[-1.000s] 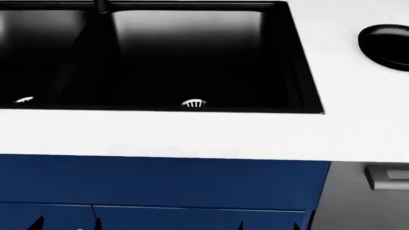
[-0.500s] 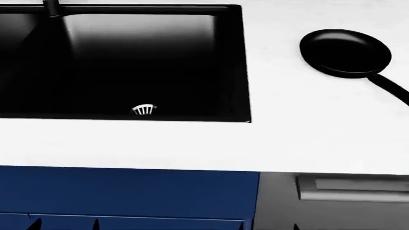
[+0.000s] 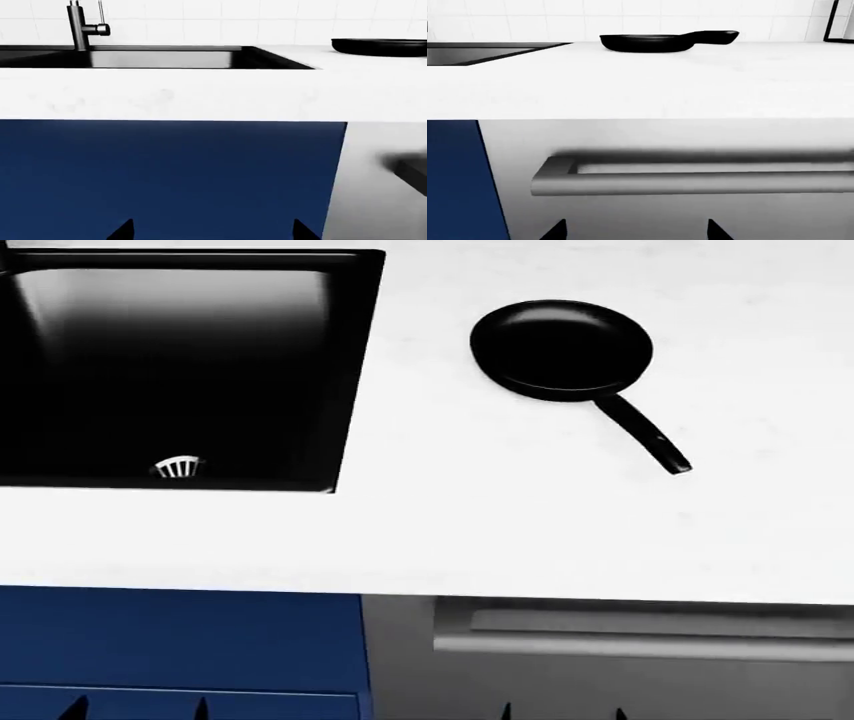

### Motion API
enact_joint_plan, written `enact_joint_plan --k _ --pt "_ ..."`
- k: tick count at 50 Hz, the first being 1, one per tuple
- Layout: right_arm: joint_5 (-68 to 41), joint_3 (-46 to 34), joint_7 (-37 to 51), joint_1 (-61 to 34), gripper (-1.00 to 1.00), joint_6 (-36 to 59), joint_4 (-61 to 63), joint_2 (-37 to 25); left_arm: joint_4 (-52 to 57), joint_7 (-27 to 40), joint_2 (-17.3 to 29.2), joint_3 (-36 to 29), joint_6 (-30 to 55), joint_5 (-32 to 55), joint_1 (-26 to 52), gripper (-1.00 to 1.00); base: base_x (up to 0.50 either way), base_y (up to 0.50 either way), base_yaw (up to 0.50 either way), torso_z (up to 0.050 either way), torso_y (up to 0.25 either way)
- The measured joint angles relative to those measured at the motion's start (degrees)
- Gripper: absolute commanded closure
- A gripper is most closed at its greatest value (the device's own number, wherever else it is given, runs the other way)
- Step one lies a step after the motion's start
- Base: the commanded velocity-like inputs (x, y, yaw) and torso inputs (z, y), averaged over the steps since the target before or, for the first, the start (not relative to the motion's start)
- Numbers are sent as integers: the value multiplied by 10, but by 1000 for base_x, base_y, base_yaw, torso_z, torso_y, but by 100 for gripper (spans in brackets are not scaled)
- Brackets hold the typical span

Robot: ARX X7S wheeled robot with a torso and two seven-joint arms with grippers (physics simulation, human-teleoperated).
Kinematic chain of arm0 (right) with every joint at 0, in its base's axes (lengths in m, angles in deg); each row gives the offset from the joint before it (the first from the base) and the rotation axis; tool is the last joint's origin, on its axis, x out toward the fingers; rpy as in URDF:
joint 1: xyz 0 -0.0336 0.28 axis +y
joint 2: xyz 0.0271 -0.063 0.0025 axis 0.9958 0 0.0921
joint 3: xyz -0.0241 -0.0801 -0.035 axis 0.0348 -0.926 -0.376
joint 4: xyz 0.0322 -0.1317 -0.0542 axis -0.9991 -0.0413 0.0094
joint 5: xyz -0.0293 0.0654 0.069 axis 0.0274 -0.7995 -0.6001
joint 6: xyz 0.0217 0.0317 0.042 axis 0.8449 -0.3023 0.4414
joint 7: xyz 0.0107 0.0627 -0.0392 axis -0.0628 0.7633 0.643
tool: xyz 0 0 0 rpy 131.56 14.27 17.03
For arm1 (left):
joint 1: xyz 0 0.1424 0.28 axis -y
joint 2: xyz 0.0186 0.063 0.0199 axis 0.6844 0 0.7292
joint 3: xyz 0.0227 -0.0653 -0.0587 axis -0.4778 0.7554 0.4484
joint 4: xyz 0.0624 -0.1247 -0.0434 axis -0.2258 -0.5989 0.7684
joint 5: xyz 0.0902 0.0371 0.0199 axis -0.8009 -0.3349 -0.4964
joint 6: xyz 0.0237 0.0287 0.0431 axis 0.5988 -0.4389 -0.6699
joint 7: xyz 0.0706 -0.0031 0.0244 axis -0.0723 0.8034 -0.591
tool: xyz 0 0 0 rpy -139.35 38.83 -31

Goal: Pick the pan and sponge and place them into the sink. Then turn on the water.

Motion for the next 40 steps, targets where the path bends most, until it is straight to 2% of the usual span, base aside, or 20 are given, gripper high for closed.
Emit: enact_joint_plan --k 16,23,40 --pt "-7 -12 9 -1 -100 -3 0 -10 0 9 8 -11 2 10 1 -100 98 -332 0 0 0" --pt "-9 -18 13 -1 -100 -4 1 -15 0 13 11 -16 3 14 2 -100 281 -52 0 0 0" --pt "-16 -28 21 -2 -100 -7 2 -21 3 23 19 -22 7 24 3 -100 4 0 0 0 0"
